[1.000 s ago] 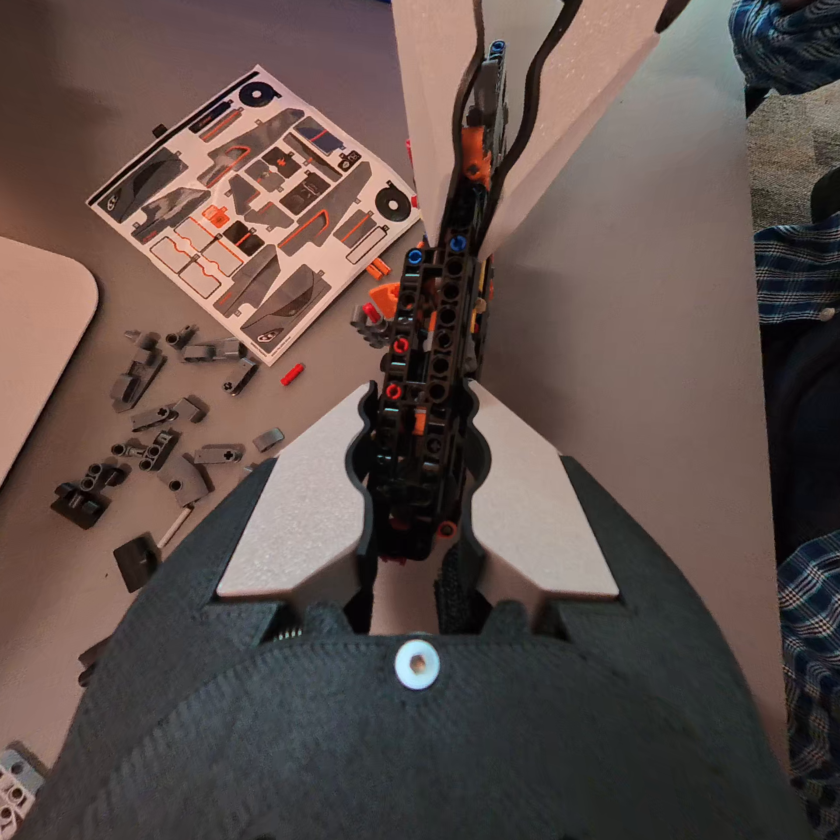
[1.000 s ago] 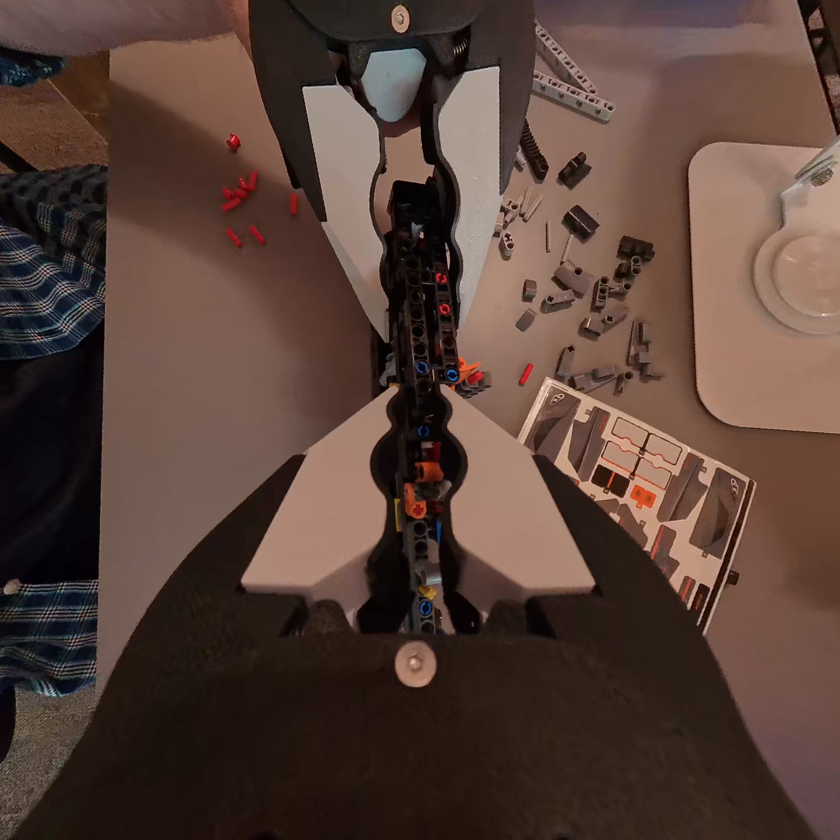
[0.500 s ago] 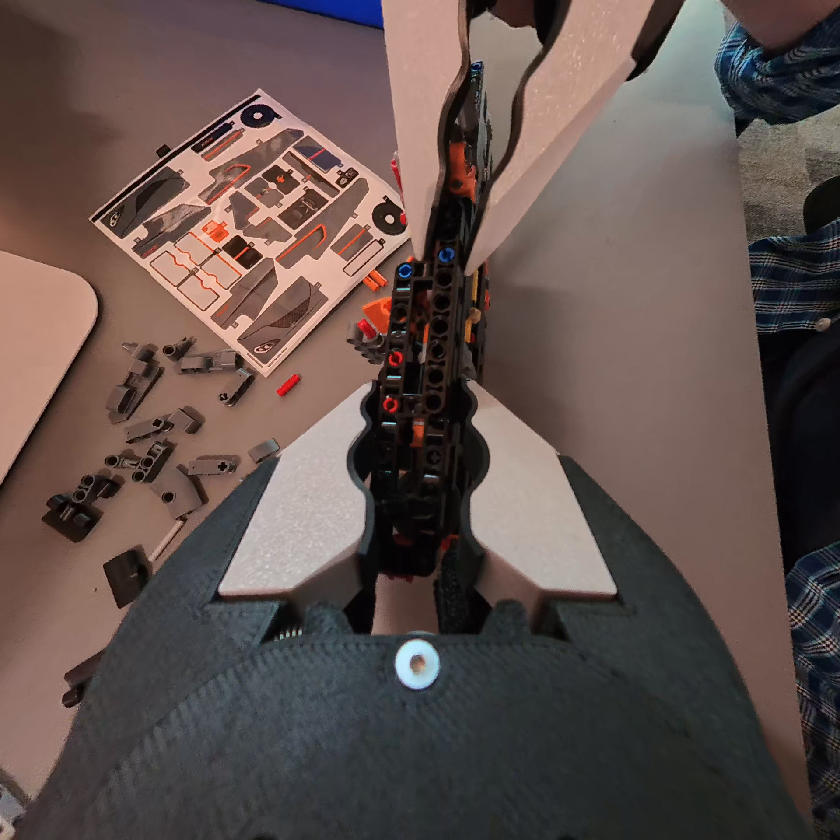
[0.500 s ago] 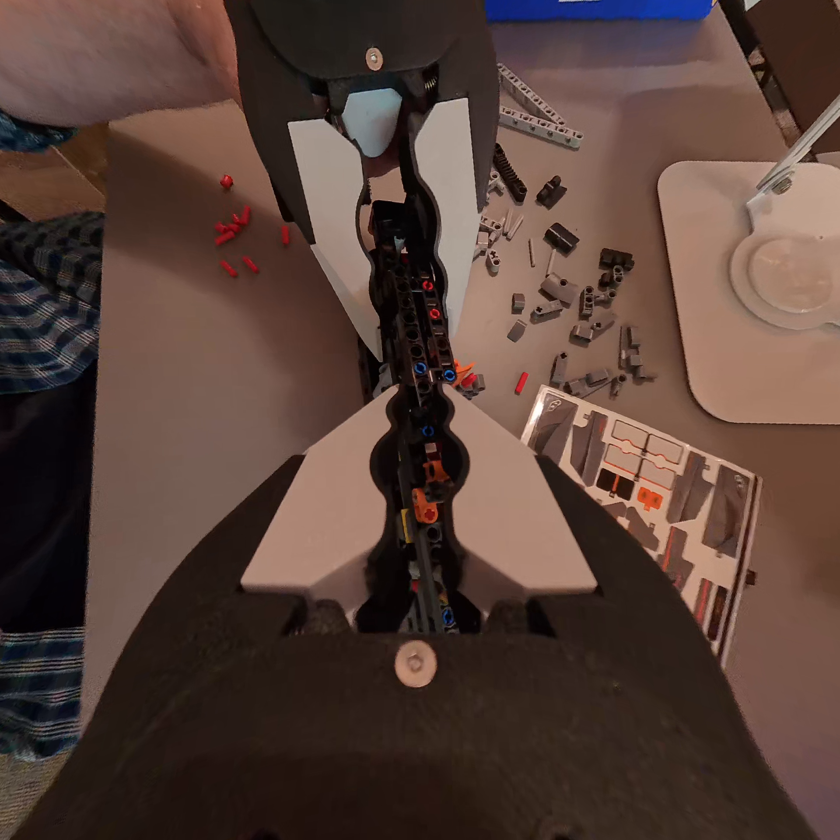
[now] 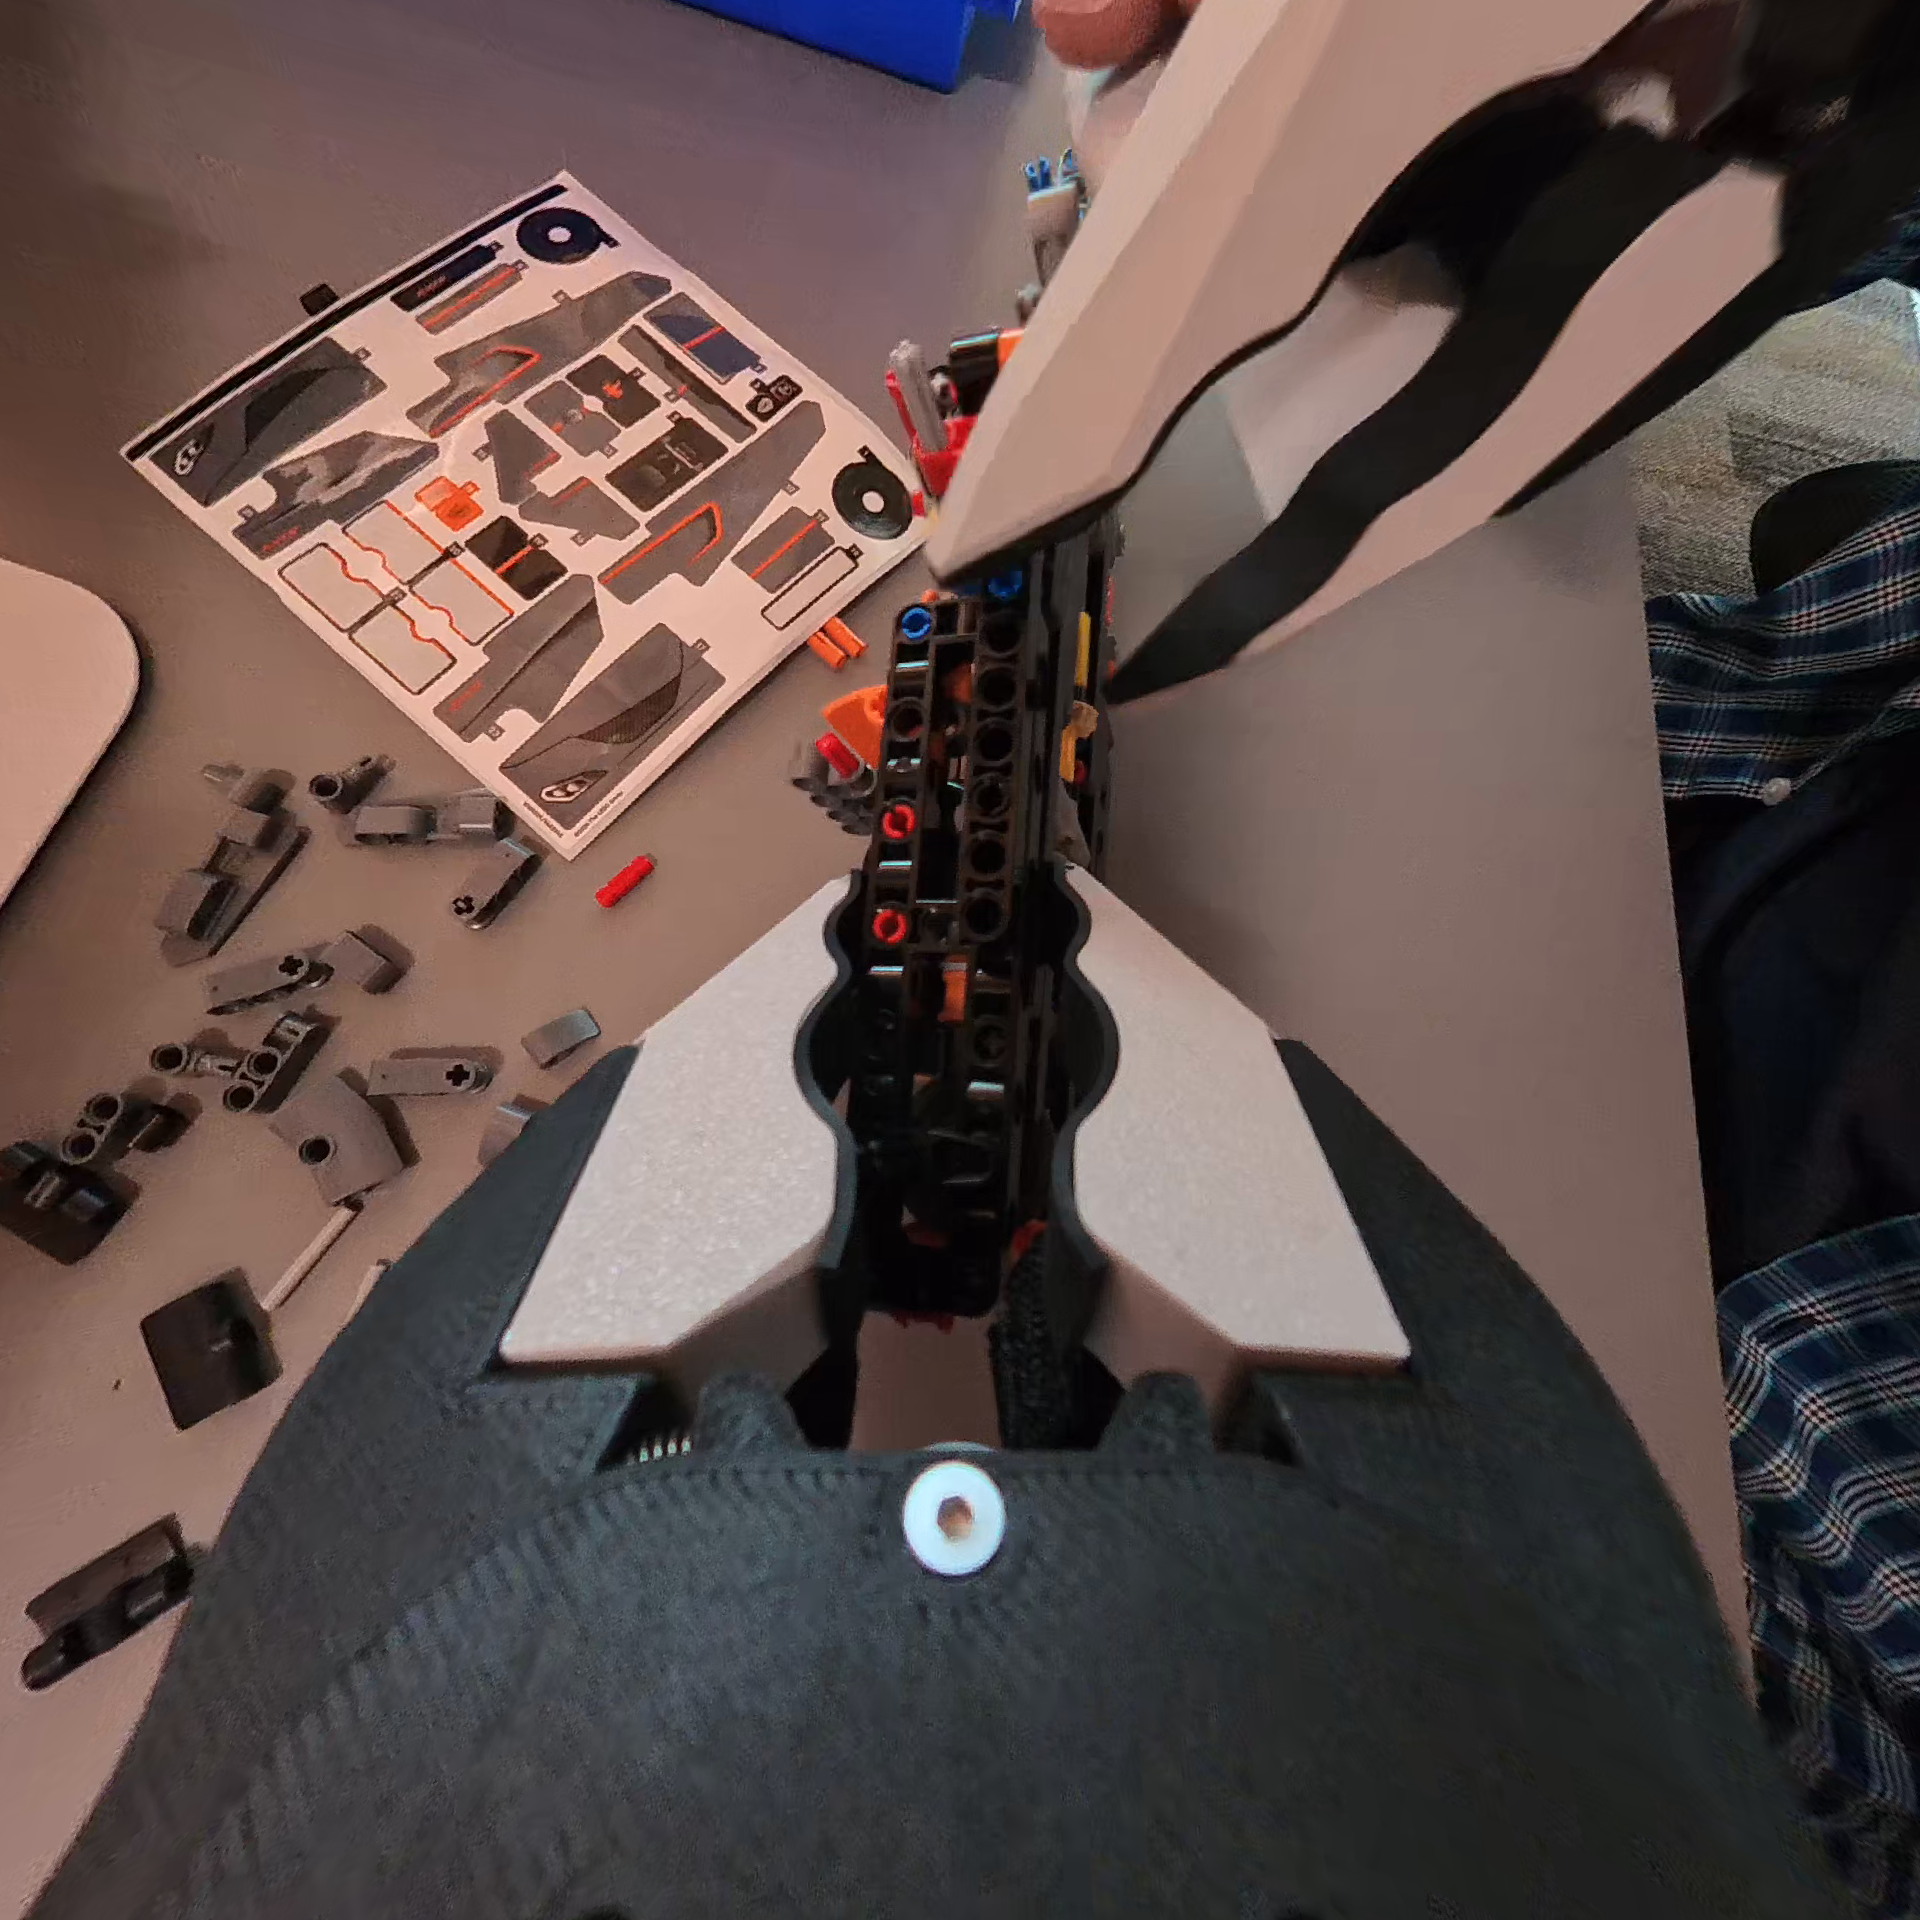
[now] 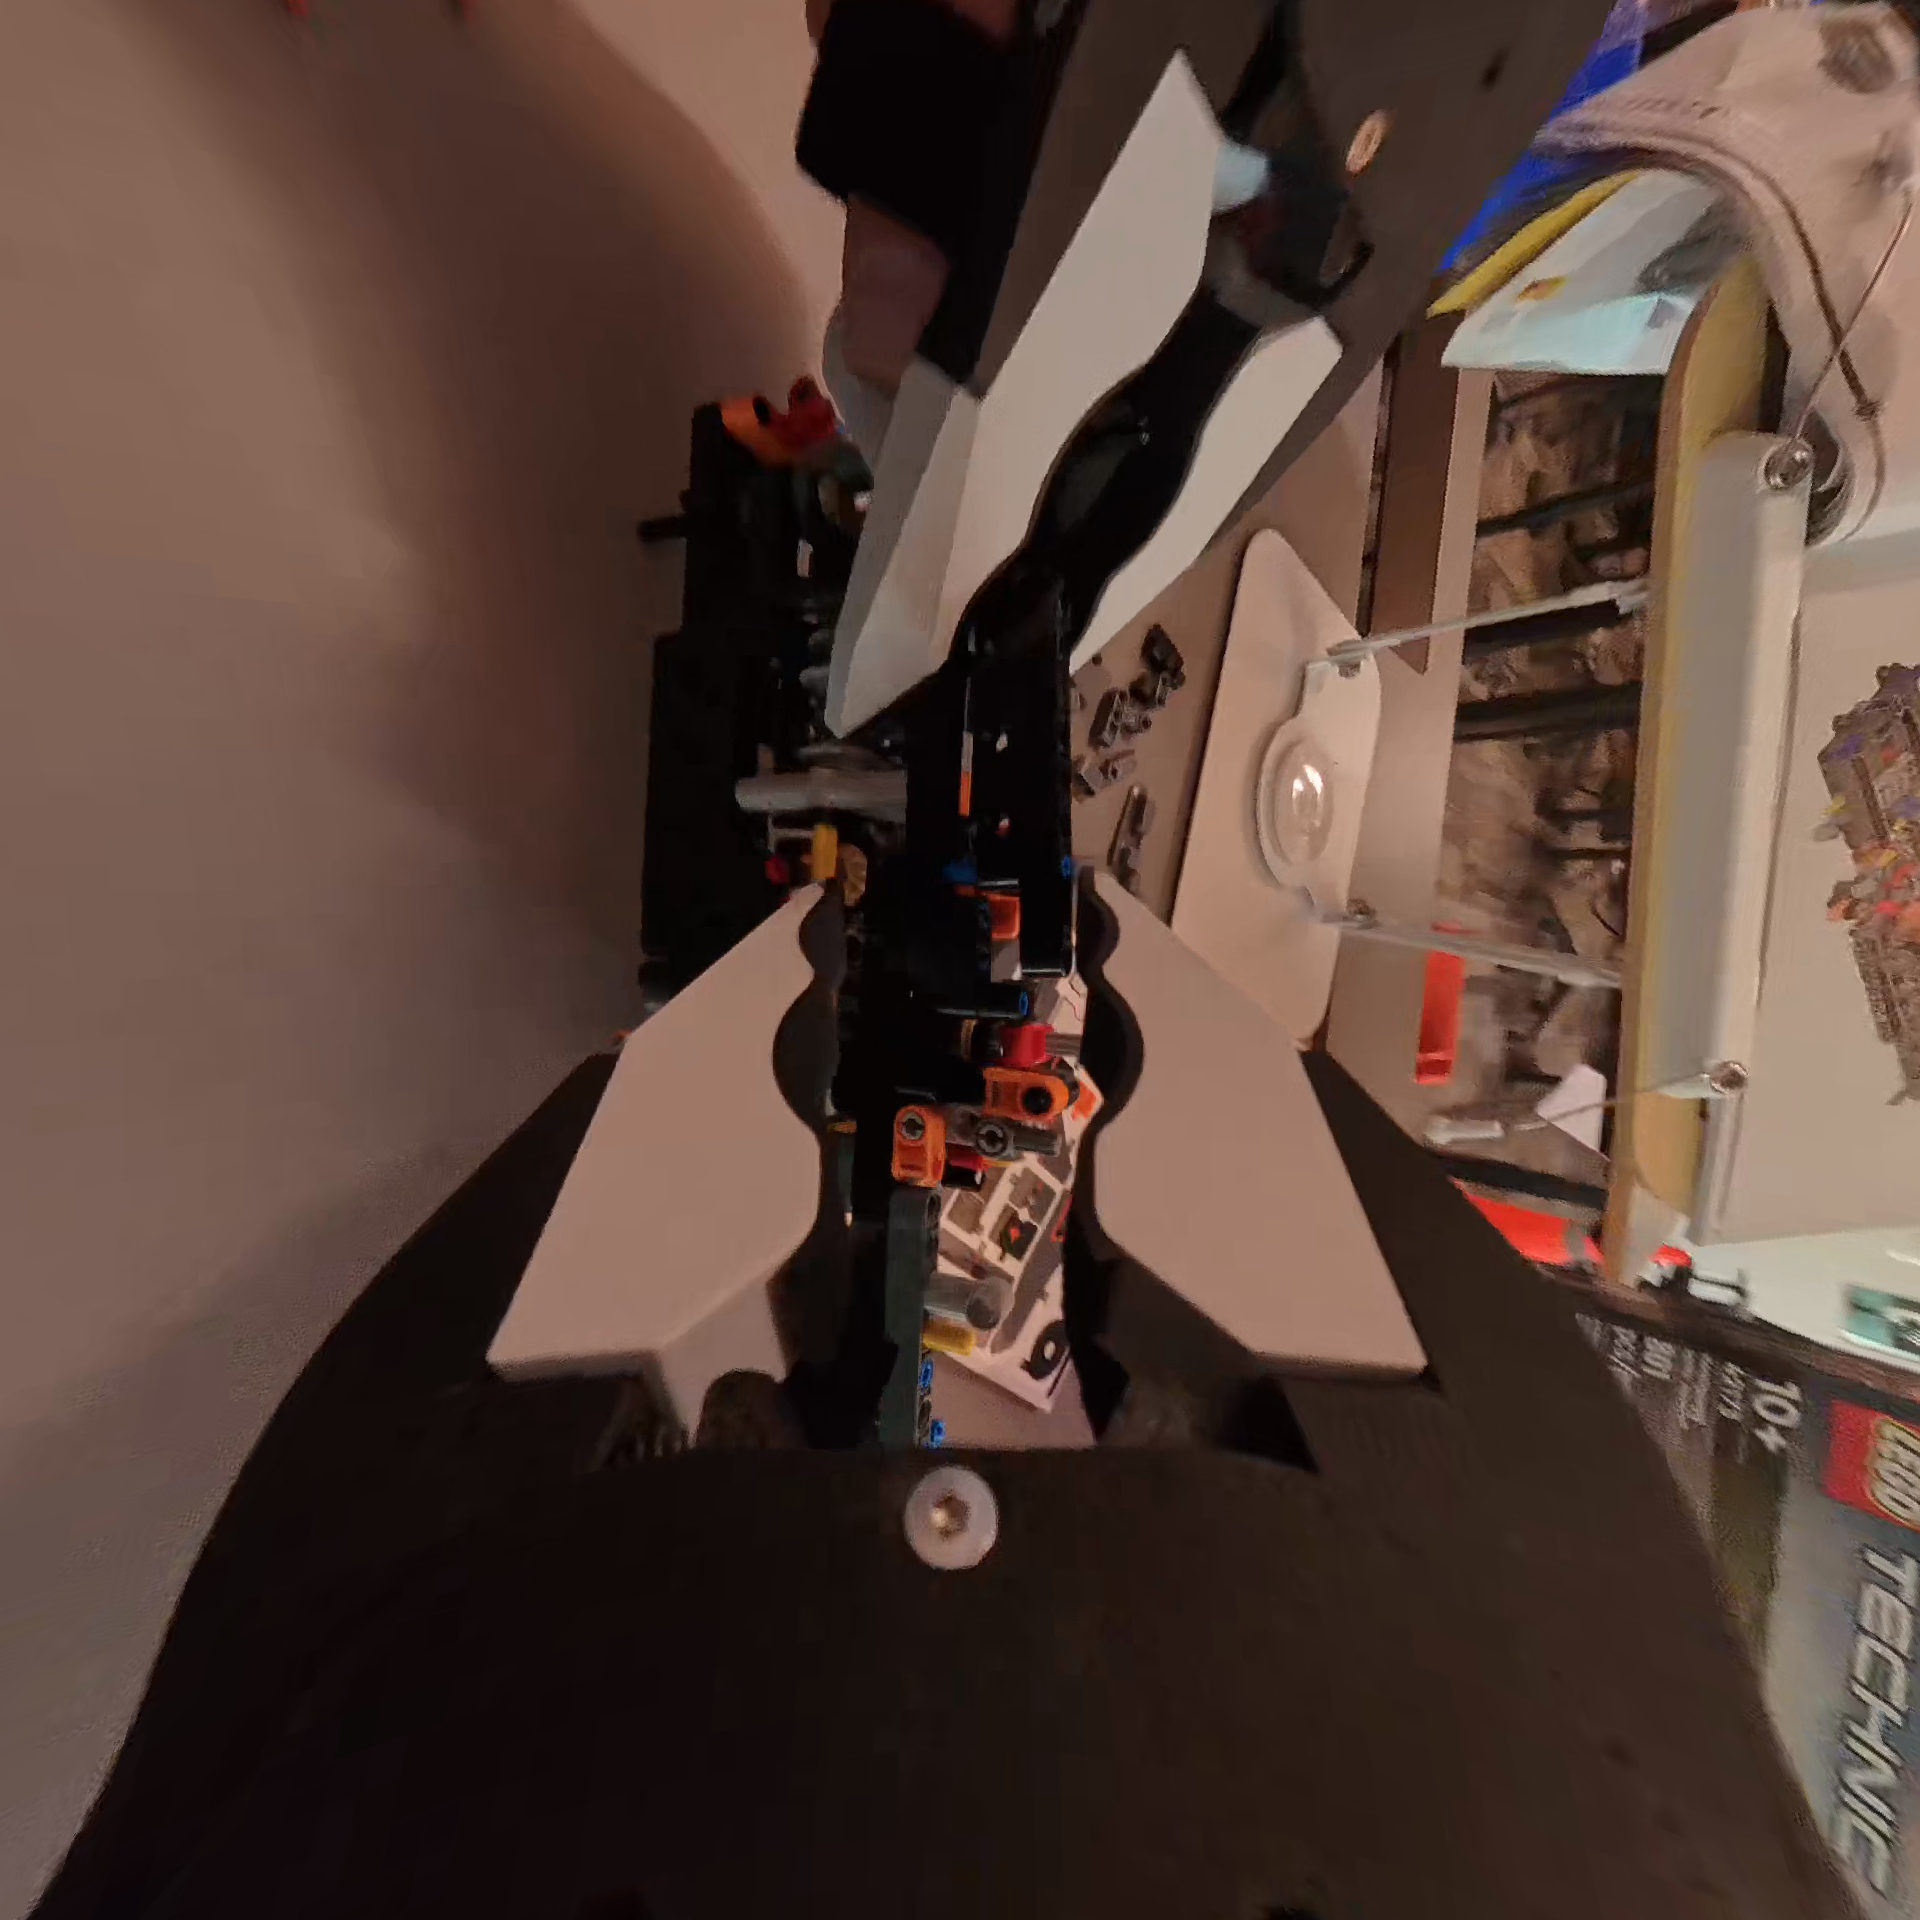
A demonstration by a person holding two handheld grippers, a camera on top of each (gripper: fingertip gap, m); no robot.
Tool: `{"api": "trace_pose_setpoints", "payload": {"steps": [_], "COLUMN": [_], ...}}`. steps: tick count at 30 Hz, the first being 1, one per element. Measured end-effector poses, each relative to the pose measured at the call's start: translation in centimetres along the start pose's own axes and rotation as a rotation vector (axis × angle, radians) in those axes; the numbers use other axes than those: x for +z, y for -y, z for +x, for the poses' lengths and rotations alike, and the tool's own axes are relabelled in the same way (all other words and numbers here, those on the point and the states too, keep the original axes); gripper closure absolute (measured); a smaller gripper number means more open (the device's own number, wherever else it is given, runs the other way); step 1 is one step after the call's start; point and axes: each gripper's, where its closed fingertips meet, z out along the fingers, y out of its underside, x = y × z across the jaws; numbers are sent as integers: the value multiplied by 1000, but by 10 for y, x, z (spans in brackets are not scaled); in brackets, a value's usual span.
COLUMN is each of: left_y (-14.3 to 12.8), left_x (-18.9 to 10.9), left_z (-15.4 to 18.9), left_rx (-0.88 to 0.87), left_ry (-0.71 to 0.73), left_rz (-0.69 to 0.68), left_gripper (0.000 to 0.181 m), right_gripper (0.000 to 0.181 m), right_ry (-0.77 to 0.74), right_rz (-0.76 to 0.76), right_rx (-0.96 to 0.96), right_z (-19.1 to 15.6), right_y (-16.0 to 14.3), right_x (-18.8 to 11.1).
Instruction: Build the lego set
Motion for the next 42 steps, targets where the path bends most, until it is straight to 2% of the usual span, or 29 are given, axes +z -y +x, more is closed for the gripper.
{"api": "trace_pose_setpoints", "payload": {"steps": [10, 21, 24, 30, 35, 42], "left_y": [1, 1, 1, 2, 2, 2], "left_x": [1, 2, 2, 2, 4, 5], "left_z": [1, 1, 4, 9, 12, 12], "left_rx": [-4, 13, 27, 61, 67, 64], "left_ry": [-2, 1, -11, -20, -31, -43], "left_rz": [-2, 19, 19, 9, 13, 12], "left_gripper": [148, 148, 148, 148, 148, 149], "right_gripper": [143, 143, 144, 162, 166, 167], "right_ry": [-116, -123, -26, 204, 307, 320], "right_rz": [16, 1, 65, 116, 123, 132], "right_rx": [-57, -41, 93, 232, 203, 139], "right_z": [1, 0, -3, -2, -3, -3], "right_y": [-2, -3, 0, 4, 3, 2], "right_x": [2, 2, -1, -10, -12, -10]}}
